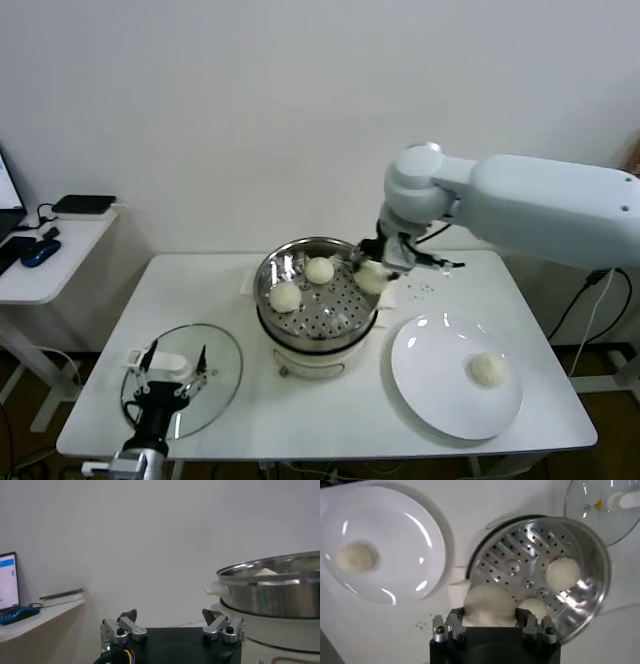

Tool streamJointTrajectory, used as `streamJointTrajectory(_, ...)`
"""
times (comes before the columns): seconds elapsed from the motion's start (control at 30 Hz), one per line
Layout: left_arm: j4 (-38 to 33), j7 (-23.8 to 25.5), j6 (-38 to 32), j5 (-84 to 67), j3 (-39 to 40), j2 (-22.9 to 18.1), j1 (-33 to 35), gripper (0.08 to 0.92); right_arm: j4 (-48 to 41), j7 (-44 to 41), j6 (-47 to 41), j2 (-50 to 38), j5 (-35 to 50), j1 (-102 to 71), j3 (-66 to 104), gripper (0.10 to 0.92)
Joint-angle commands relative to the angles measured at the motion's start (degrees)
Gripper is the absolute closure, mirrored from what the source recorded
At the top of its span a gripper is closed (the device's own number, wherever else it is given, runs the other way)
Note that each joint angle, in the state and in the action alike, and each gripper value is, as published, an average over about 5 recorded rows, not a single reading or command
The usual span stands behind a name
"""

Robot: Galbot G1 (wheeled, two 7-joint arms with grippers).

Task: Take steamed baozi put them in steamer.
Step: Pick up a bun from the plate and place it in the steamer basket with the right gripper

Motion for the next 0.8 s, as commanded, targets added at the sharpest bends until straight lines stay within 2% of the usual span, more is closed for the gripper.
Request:
streamJointTrajectory(0.03, 0.3, 0.0, 0.2, 0.1, -0.1, 0.2, -0.1, 0.177, -6.0, 0.0, 1.5, 14.0, -3.2, -3.6, 2.1, 0.347)
streamJointTrajectory(0.23, 0.7, 0.0, 0.5, 0.0, -0.2, 0.4, -0.6, 0.177, -8.2, -0.1, 2.3, 16.4, -4.8, -7.0, 1.8, 0.347)
streamJointTrajectory(0.8, 1.6, 0.0, 0.8, 0.2, 0.2, 0.3, -1.4, 0.177, -8.3, -0.1, 1.9, 16.1, -6.8, -12.4, 1.0, 0.347)
